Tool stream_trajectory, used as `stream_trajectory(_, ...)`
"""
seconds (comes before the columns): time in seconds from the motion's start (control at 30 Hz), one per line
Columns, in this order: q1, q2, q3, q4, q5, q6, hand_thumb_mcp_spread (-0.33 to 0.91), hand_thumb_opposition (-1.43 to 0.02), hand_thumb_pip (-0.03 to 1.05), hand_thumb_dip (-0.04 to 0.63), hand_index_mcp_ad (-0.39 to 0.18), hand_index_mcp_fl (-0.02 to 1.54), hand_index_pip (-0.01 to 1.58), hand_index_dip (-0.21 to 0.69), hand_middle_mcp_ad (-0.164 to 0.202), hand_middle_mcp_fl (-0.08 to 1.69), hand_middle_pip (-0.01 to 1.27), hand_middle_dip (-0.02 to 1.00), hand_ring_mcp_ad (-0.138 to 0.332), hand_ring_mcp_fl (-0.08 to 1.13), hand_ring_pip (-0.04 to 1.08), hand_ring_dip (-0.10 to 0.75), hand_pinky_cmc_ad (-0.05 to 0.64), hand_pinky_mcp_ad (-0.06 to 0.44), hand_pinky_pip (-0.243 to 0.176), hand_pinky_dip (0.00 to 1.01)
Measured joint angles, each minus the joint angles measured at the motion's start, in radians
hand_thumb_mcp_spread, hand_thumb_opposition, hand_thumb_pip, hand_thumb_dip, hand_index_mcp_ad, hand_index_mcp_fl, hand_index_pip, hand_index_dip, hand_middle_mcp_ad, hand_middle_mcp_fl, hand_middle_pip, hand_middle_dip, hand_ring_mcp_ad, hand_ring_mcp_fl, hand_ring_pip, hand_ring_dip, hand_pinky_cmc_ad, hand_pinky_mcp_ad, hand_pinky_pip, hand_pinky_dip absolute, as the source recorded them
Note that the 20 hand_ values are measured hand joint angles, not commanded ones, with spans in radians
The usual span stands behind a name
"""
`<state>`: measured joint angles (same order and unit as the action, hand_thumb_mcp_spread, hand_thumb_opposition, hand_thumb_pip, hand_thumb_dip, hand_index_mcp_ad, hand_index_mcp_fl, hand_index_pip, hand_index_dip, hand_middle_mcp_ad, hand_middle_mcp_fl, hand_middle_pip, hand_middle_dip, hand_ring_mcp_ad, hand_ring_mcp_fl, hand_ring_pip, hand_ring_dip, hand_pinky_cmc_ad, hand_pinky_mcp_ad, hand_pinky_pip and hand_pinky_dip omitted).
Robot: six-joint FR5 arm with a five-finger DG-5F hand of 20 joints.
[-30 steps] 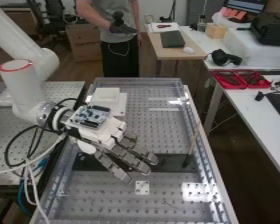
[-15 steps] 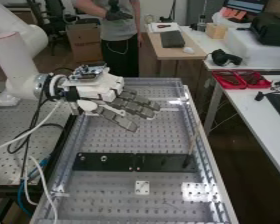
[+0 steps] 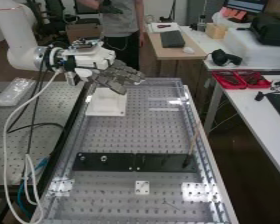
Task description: Grab the bearing and place it in the white container
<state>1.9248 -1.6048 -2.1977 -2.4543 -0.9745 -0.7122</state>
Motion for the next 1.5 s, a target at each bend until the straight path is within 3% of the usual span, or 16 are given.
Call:
stream_trajectory(0.43,0.27,0.014,-0.02,-0.063,0.342,0.04,0.33,-0.82,0.66,0.222,-0.061,0.41,1.4,0.065,0.082,0.12,0.12,0.22,0.147,0.0,0.13,0.082,0.386,0.295,-0.124,0.42)
stream_trajectory(0.83,0.483,-0.042,-0.041,-0.033,0.635,0.093,0.33,-0.82,0.66,0.222,-0.061,0.41,1.4,0.065,0.082,0.12,0.12,0.22,0.148,0.0,0.12,0.084,0.386,0.295,-0.124,0.41)
stream_trajectory(1.1,0.477,-0.055,-0.082,0.126,0.557,0.014,0.33,-0.82,0.66,0.222,-0.061,0.41,1.4,0.065,0.082,0.12,0.13,0.23,0.145,0.0,0.12,0.087,0.386,0.295,-0.124,0.41)
stream_trajectory(1.5,0.453,-0.044,-0.188,0.174,0.382,0.031,0.33,-0.82,0.66,0.222,-0.061,0.41,1.4,0.065,0.075,0.12,0.12,0.23,0.145,0.0,0.12,0.087,0.38,0.29,-0.124,0.41)
